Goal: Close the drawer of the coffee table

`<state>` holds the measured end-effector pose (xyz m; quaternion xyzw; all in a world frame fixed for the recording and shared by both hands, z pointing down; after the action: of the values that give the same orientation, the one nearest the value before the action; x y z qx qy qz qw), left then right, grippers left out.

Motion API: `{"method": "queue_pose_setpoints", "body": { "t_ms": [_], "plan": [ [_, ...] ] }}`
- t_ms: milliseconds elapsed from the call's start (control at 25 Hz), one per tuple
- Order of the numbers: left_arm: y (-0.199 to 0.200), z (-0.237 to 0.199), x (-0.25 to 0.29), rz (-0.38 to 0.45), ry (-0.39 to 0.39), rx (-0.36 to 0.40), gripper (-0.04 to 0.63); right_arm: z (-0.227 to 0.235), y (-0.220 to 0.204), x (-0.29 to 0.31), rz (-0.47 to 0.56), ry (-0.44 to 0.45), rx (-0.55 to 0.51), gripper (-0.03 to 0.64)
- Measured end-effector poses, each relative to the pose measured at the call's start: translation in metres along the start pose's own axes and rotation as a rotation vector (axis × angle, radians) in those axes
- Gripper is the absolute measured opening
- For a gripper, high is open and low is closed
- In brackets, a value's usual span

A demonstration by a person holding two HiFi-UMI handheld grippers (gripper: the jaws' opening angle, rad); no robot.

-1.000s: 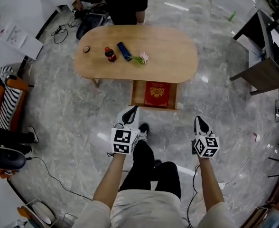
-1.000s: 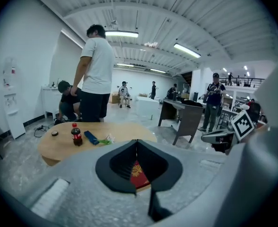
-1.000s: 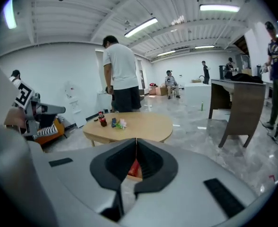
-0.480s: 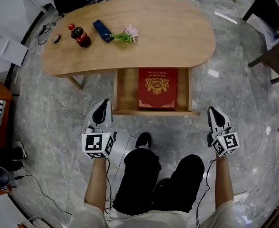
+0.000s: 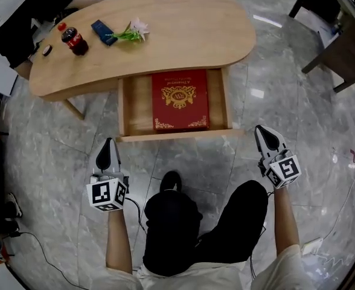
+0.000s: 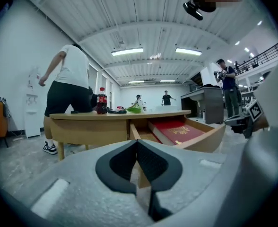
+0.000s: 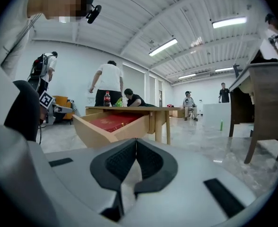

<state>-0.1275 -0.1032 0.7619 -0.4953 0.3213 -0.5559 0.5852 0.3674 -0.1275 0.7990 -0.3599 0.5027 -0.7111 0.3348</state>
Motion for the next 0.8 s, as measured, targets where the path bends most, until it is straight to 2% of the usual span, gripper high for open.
{"method": "queue_pose_setpoints", "body": {
  "t_ms": [240,360,480,800],
  "plan": [
    [-0.027,0.012,-0.010,-0.032,-0.001,-0.060,0.009,-0.006,-0.001,-0.013,0.045,0.039,0.001,0.017],
    [-0.036,0.029,-0.005,-0.040,-0.031,-0.086,0.009,-0.010,-0.008,-0.015,0.004,0.067,-0.031,0.019],
    [-0.039,0.041,0.003,-0.037,-0.056,-0.088,0.009,-0.009,-0.019,-0.011,-0.033,0.091,-0.020,0.122],
    [-0.043,0.049,0.017,-0.018,-0.105,-0.077,0.011,-0.018,-0.028,0.015,-0.047,0.167,-0.065,0.150]
  ]
}}
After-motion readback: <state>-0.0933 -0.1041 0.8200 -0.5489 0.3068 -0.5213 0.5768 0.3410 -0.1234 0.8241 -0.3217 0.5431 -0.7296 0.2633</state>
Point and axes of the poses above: the fingertips, and each gripper's own axes: x forward along the fingers, z to its right, y out of its top, the point moved 8 cm from there along -x, backward along the fingers, and after that the axes turned 15 degrees about x, right-handed, at the moved point
